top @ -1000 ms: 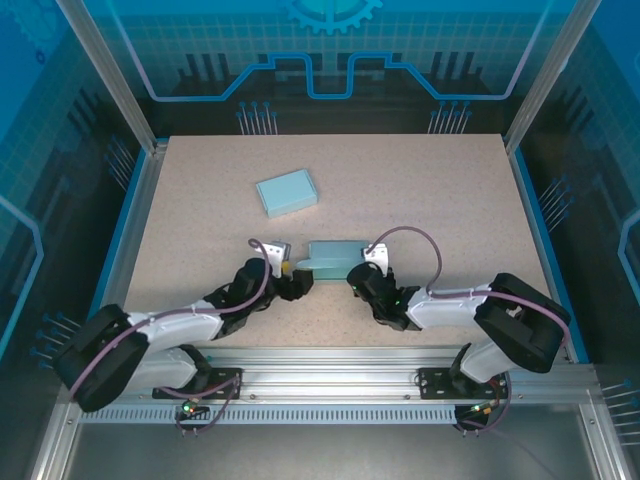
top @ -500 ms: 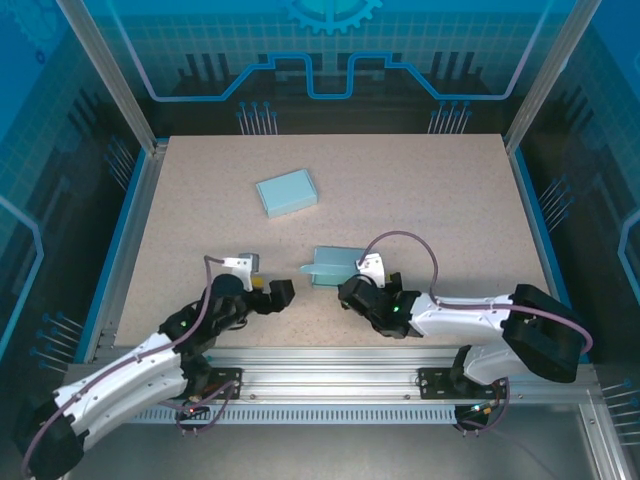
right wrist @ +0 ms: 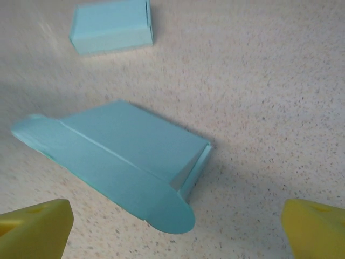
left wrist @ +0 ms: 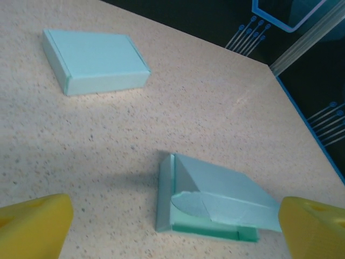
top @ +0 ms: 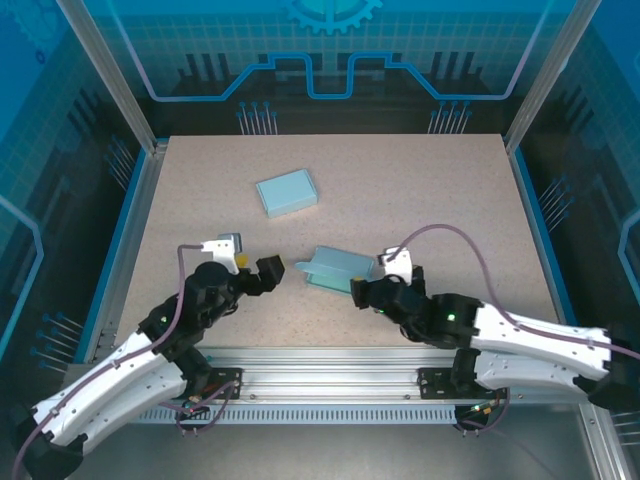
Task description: Fold the paper box
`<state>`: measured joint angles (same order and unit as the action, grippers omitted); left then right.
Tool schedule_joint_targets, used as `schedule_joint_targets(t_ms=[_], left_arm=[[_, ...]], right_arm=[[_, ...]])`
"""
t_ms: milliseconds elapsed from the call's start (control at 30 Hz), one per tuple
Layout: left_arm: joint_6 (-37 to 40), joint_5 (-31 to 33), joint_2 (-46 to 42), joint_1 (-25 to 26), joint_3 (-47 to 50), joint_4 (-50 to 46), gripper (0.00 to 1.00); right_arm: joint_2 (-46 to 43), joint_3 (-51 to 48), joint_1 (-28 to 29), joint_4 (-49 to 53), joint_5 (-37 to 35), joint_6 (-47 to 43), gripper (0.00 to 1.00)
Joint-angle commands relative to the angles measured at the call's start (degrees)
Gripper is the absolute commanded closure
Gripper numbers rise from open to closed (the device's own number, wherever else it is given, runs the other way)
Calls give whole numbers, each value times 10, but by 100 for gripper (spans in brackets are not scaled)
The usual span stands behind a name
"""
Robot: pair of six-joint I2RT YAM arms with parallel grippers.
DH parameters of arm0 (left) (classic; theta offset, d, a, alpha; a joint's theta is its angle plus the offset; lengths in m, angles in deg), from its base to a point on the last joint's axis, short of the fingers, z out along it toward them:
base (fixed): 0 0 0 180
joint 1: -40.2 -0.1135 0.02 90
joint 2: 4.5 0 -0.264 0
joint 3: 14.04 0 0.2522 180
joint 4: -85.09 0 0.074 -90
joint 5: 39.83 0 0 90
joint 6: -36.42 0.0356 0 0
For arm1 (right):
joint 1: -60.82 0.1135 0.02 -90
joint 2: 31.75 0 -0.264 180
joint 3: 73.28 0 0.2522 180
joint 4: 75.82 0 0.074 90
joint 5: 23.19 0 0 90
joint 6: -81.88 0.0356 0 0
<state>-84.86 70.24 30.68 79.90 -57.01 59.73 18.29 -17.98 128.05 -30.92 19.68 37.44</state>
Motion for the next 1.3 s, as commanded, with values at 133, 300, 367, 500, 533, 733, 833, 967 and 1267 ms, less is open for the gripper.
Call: schedule_joint_targets(t_ms=[133,300,367,500,533,733,833,967,1267], left_arm=[[90,-4,162,-59,-131,-6,1],[121,-50,283,-87,-206,-16,1],[129,-56,313,-88,-213,9,1],[125,-80,372,-89,-227,33,1],[125,-86,384,-89,-230,33,1],[117,-127,449,-88,-236,23,1],[108,-148,463,-88,-221,31,1],[105,-168,479,-88,-209,32,1],[92,-174,504,-80,-176,34,1]], right_arm=[[-99,-9,-103,44,19,84,0],[-45,14,-197,45,123,101,0],[3,31,-224,55,168,104,0],[108,82,-245,81,226,90,0],[129,94,-247,85,234,86,0],[234,157,-246,97,273,76,0],[253,156,-247,97,280,86,0],[271,144,-249,95,297,94,0],[301,121,-249,91,323,108,0]])
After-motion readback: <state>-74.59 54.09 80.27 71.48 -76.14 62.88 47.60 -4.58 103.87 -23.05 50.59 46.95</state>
